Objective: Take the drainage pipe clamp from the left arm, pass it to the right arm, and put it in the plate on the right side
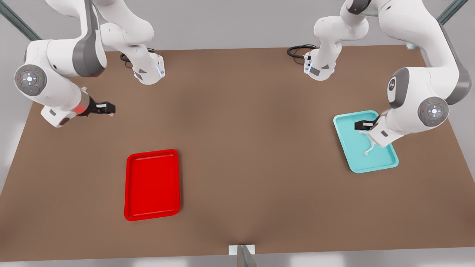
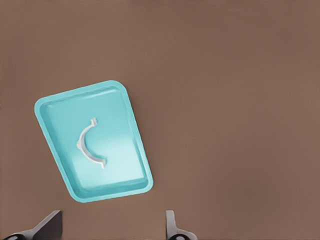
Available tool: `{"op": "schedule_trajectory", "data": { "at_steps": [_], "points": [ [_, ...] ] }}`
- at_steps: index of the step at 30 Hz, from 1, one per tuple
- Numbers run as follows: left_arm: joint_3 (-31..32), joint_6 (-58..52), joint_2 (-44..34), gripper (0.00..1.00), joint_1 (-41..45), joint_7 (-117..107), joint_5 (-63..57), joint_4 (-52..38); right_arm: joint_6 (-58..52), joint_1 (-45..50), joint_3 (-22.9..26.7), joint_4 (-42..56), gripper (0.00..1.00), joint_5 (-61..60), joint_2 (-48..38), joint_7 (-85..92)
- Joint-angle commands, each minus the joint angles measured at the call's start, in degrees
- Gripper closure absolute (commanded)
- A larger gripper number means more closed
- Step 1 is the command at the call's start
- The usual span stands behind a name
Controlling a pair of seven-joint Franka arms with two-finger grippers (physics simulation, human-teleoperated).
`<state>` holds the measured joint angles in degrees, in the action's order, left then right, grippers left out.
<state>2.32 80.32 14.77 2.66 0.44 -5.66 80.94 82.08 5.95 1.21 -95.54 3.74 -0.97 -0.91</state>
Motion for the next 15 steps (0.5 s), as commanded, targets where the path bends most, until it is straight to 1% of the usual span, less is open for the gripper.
{"op": "schedule_trajectory", "data": {
  "at_steps": [1, 3, 4, 5, 6, 7, 8, 10, 11, 12, 15],
  "points": [
    [-0.12, 6.78, -0.09, 0.0, -0.02, -5.36, -0.66, 0.1, 6.25, -2.26, -0.07, -0.18, 0.0, -0.05, -0.17, 0.39],
    [-1.16, 6.86, 0.35, 0.0, -0.11, -4.84, -0.49, 0.45, 6.16, -2.26, -0.07, -0.09, 0.0, 0.04, -0.09, 1.09],
    [-4.94, 12.55, 0.88, 0.0, -0.28, -3.34, -0.14, 5.96, 6.16, -2.26, 0.1, -0.09, 0.0, 0.03, -0.09, 1.18],
    [-7.85, 21.07, 0.97, 0.0, -0.29, -3.25, 0.13, 12.3, 6.16, -2.26, 0.1, -0.18, 0.0, -0.05, 0.0, 1.18],
    [-9.0, 26.62, 1.41, 0.0, -0.37, -2.9, 0.3, 16.0, 6.16, -2.26, 0.1, -0.18, 0.0, -0.05, 0.09, 1.18],
    [-9.08, 32.96, 1.49, 0.0, -1.16, -0.27, 1.01, 20.31, 6.16, -2.26, 0.1, -0.18, 0.0, -0.14, 0.18, 1.18],
    [-9.0, 35.07, 2.81, 0.0, -2.57, 3.68, 1.09, 21.01, 6.25, -2.35, 0.1, -0.18, 0.0, -0.14, 0.35, 1.18],
    [-9.08, 41.05, 6.15, 0.0, -6.17, 19.06, 1.53, 22.33, 6.25, -2.79, 0.28, -0.44, 0.0, -0.23, 0.35, 1.62],
    [-9.0, 45.27, 7.03, 0.0, -6.53, 21.7, 4.78, 24.62, 6.25, -2.79, 0.28, -0.44, 0.0, -0.23, 0.44, 1.62],
    [-9.08, 46.23, 8.34, 0.0, -7.31, 26.34, 5.22, 24.62, 6.34, -2.79, 0.28, -0.44, 0.0, -0.23, 0.53, 1.62],
    [-9.08, 53.44, 8.88, 0.0, -8.55, 38.84, 4.79, 30.24, 6.25, -2.79, 0.28, -0.53, 0.0, -0.23, 0.62, 1.62]
  ]
}}
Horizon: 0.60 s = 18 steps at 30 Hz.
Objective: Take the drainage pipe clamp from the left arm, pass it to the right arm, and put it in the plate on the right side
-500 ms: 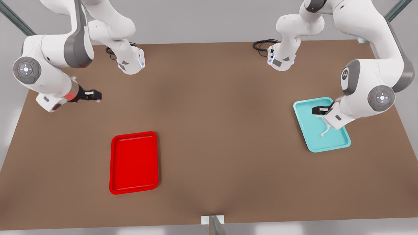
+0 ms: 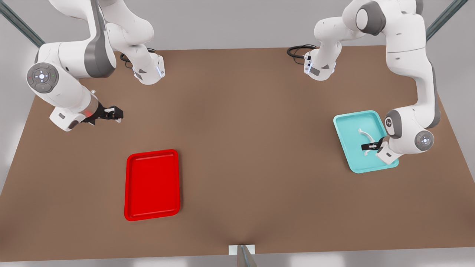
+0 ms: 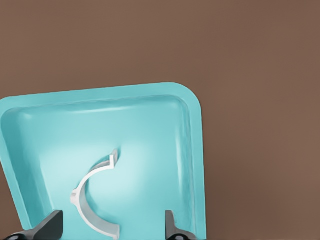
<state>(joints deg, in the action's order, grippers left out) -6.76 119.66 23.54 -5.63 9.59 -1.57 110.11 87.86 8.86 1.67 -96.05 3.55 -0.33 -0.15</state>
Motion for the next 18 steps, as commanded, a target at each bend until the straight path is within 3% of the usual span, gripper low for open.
{"op": "schedule_trajectory", "data": {
  "at_steps": [1, 8, 18],
  "points": [
    [-0.01, 16.56, 0.28, 0.0, -0.52, 32.84, 0.61, 2.3, 0.56, -5.78, -0.18, -0.01, 0.0, -0.12, -0.02, 0.85],
    [-0.36, 18.59, 2.92, 0.0, -3.24, 48.32, -0.18, 4.5, 0.47, -5.7, -0.18, -0.72, 0.0, -0.12, -0.02, 0.85],
    [-2.91, 20.09, 4.94, 0.0, -3.24, 48.15, -1.77, 8.11, 0.38, -5.78, -0.18, -0.89, 0.0, -0.47, 0.16, 0.85]
  ]
}}
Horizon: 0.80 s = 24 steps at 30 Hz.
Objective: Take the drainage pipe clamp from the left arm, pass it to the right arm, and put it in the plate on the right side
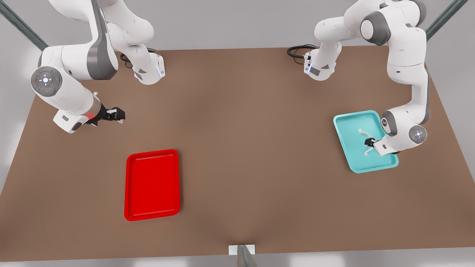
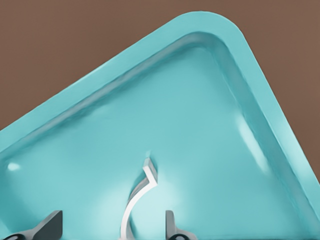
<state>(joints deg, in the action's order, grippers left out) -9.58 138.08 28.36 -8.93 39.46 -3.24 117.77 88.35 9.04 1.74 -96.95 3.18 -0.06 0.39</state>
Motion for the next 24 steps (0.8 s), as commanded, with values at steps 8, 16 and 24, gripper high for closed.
{"op": "schedule_trajectory", "data": {
  "at_steps": [8, 16, 24],
  "points": [
    [-0.09, 8.87, 0.2, 0.0, 0.31, 18.29, -0.01, 3.87, 0.34, -6.32, -0.07, -0.43, 0.0, -0.19, 0.41, 0.4],
    [-0.09, 6.94, 0.11, 0.32, 0.4, 18.55, 0.08, 3.96, 0.34, -6.49, -0.07, -0.87, 0.0, -0.37, 0.41, 0.67],
    [0.17, 6.76, -0.15, 0.43, 0.75, 18.46, 0.08, 3.87, 0.86, -7.2, -0.07, -1.75, 0.0, -0.37, 0.41, 0.76]
  ]
}}
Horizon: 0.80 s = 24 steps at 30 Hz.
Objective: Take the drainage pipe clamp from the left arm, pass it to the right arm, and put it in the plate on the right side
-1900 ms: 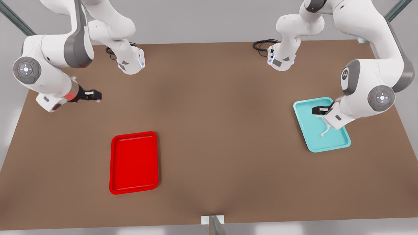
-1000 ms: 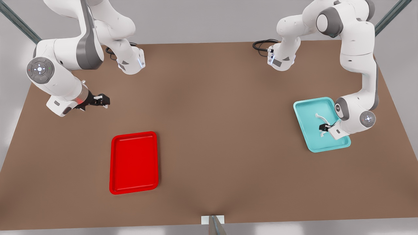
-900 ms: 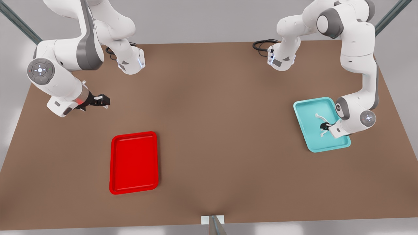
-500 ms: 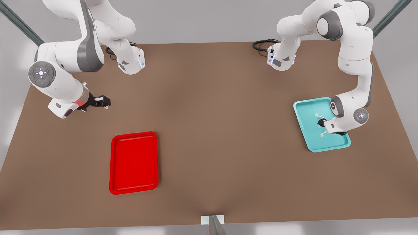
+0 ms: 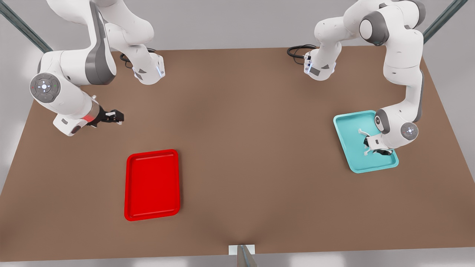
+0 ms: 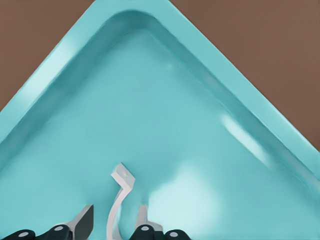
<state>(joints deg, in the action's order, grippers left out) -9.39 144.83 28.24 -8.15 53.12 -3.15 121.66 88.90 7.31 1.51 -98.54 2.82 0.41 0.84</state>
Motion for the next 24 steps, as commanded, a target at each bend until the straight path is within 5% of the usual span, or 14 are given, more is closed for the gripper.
{"op": "schedule_trajectory", "data": {
  "at_steps": [1, 4, 8, 19, 21, 24],
  "points": [
    [-0.02, 0.02, 0.06, 0.43, 0.06, 4.8, -0.02, -0.02, 0.31, -5.47, 0.16, -0.08, 0.0, -0.18, -0.06, 0.31],
    [0.07, -0.07, 0.06, 0.43, 0.06, 4.63, -0.02, -0.02, 0.31, -5.56, 0.16, -0.17, 0.0, -0.18, -0.06, 0.31],
    [0.07, -0.07, 0.06, 0.69, 0.06, 4.36, -0.02, -0.11, 0.4, -5.56, 0.16, -0.34, 0.0, -0.18, -0.06, 0.31],
    [0.07, -0.16, 0.67, 0.68, 0.5, 4.28, -0.02, -0.2, 1.01, -5.47, 0.07, -1.31, 0.0, -0.18, 0.03, 0.31],
    [-0.02, -0.16, 0.58, 0.79, 0.5, 4.28, -0.02, -0.2, 1.1, -5.47, 0.07, -1.31, 0.0, -0.18, 0.11, 0.31],
    [-0.02, -0.16, 0.5, 0.79, 0.5, 4.19, -0.02, -0.46, 1.19, -5.47, 0.07, -1.31, 0.0, -0.18, 0.12, 0.31]
  ]
}}
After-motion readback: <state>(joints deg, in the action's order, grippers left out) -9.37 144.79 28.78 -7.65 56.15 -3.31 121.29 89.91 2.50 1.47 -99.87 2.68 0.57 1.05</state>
